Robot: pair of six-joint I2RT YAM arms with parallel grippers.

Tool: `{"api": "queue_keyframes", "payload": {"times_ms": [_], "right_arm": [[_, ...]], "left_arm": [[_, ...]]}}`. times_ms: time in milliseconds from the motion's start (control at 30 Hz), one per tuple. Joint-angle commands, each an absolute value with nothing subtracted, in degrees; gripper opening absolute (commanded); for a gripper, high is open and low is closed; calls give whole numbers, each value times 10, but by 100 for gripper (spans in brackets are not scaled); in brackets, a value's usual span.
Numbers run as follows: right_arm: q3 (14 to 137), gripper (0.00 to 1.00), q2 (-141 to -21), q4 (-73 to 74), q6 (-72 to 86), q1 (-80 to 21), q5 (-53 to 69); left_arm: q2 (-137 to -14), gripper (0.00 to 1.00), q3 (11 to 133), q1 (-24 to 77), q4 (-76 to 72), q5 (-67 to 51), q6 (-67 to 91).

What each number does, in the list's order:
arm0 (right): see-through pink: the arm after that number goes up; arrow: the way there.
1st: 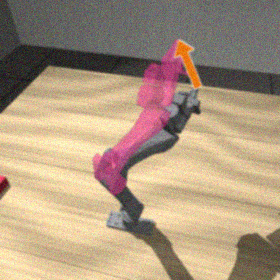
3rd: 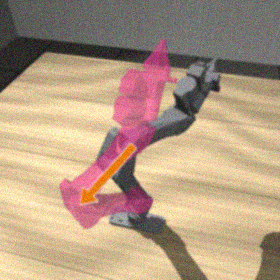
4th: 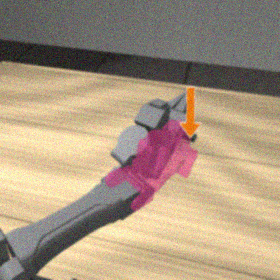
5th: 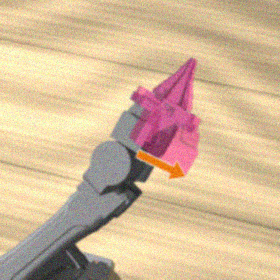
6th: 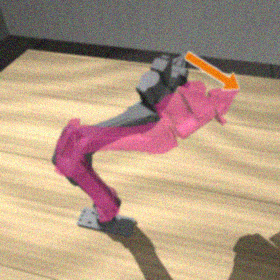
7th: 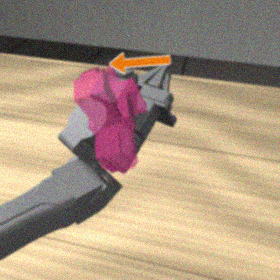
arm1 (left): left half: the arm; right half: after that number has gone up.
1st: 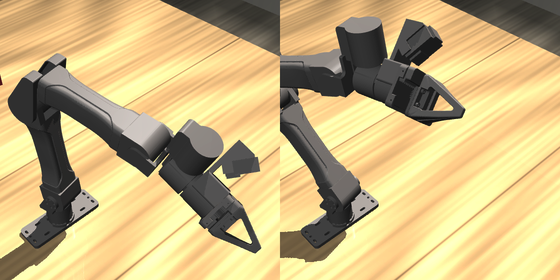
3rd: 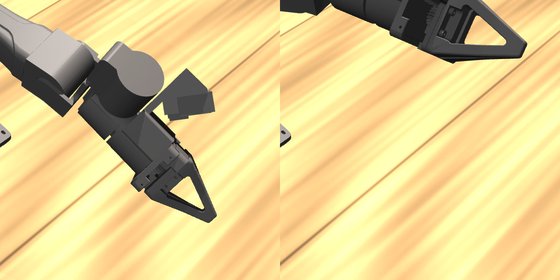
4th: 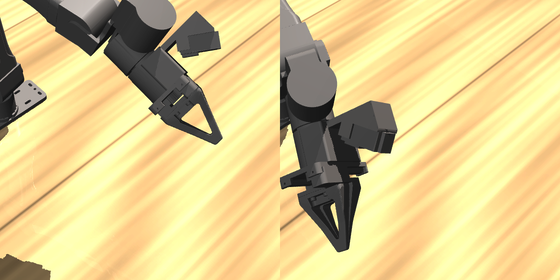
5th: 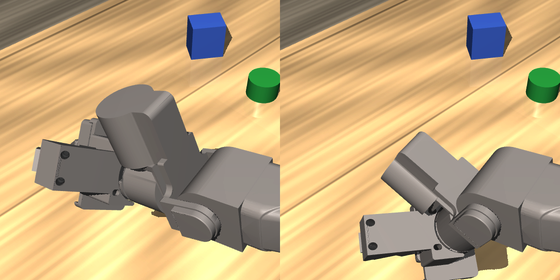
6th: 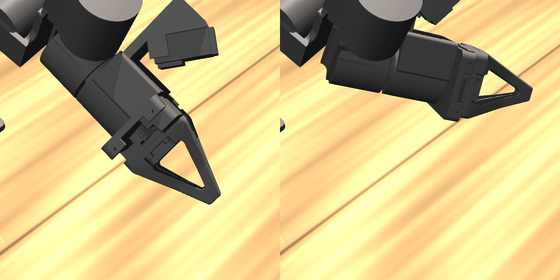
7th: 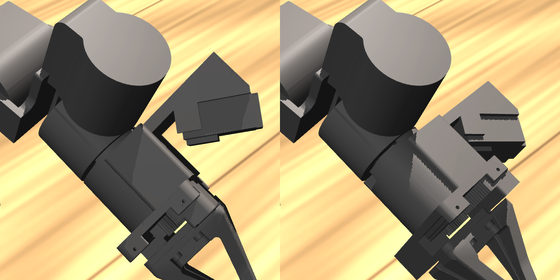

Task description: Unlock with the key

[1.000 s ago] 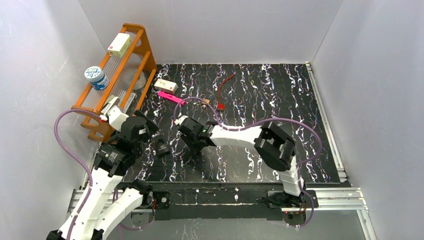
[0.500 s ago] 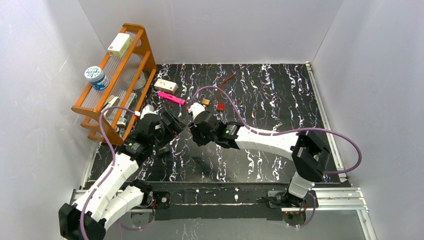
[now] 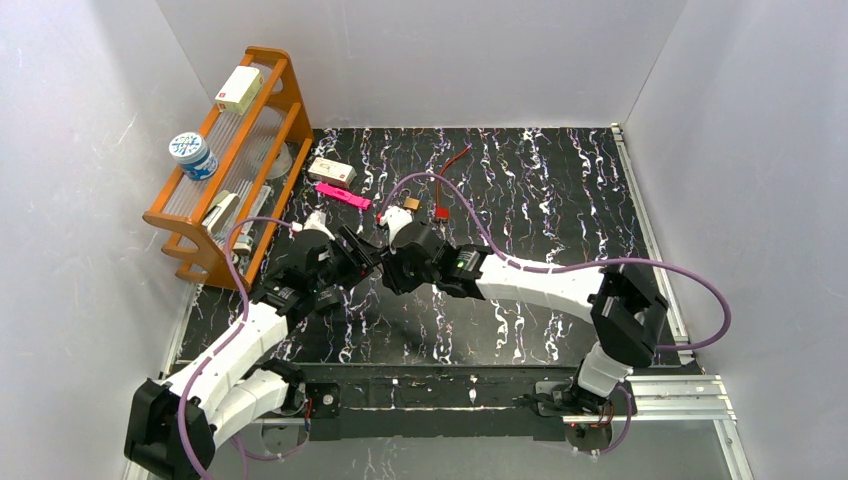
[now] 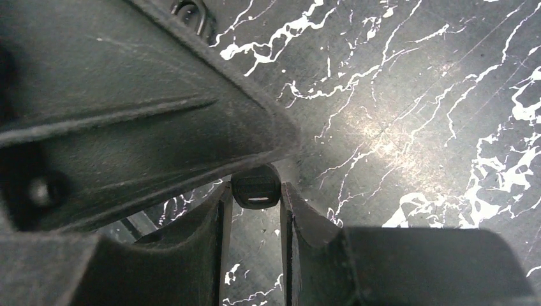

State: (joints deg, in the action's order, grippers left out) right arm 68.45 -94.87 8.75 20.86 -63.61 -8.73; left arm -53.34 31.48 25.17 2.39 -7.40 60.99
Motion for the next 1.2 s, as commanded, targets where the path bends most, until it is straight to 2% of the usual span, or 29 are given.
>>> {"api": "queue_keyframes", "payload": {"times_ms": [0, 67, 400, 433, 533, 667, 733, 833, 1167], "right_arm": [[680, 33, -913, 50, 218, -631, -64], [680, 32, -911, 47, 218, -630, -57], [671, 33, -904, 39, 223, -626, -38], [672, 34, -904, 40, 227, -624, -38], [677, 51, -895, 44, 247, -603, 3], [639, 79, -828, -30, 272, -545, 123], [624, 88, -792, -60, 294, -514, 166], [604, 92, -749, -101, 354, -460, 217], [571, 91, -688, -254, 555, -364, 300]], "left_arm": [[-529, 57, 312, 249, -3, -87, 606], [-529, 51, 308, 249, -4, -89, 608], [-532, 2, 309, 249, -10, -89, 599], [-532, 0, 311, 249, -10, -90, 596], [-527, 0, 321, 249, -14, -95, 577], [-516, 0, 350, 249, -20, -109, 539], [-518, 0, 369, 249, -32, -130, 528], [-537, 0, 411, 249, -56, -174, 522], [-638, 0, 555, 249, -243, -385, 596]]}}
